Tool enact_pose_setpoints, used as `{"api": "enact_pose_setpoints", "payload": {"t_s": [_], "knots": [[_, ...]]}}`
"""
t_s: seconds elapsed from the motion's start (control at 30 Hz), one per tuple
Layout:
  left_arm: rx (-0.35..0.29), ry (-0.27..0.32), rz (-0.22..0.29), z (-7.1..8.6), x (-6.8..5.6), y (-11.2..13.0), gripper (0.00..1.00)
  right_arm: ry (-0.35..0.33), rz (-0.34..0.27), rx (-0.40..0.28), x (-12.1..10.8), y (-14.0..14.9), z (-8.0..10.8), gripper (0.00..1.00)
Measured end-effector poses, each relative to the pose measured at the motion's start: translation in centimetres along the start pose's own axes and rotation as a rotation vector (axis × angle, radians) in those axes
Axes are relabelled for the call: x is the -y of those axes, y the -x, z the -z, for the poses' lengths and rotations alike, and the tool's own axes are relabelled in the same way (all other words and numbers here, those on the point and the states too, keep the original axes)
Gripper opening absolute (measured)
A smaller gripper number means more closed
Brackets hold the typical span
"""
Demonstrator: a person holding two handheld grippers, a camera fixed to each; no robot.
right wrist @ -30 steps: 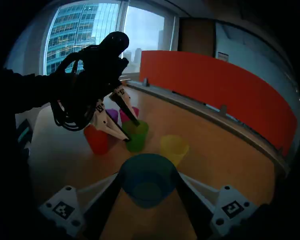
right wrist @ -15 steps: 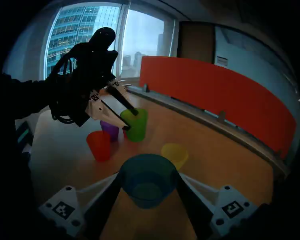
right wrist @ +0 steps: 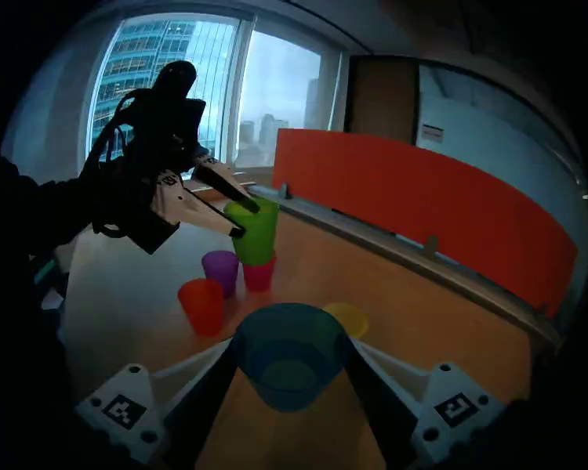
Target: Pour water
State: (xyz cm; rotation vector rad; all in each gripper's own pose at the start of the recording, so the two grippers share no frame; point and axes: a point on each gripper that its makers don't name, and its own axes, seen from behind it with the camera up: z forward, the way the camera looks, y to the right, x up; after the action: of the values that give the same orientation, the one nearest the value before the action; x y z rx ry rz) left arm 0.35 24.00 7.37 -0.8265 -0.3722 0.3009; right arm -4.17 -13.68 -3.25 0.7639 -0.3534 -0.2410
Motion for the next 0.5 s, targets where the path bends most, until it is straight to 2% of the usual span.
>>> {"api": "enact_pose_setpoints", "payload": {"t_s": [0.5], "knots": [[-0.198, -0.018, 0.064, 4.6, 0.8, -3.8, 0.87, 0.002, -0.007, -0.077, 1.1, -3.1, 0.6, 0.92]]}}
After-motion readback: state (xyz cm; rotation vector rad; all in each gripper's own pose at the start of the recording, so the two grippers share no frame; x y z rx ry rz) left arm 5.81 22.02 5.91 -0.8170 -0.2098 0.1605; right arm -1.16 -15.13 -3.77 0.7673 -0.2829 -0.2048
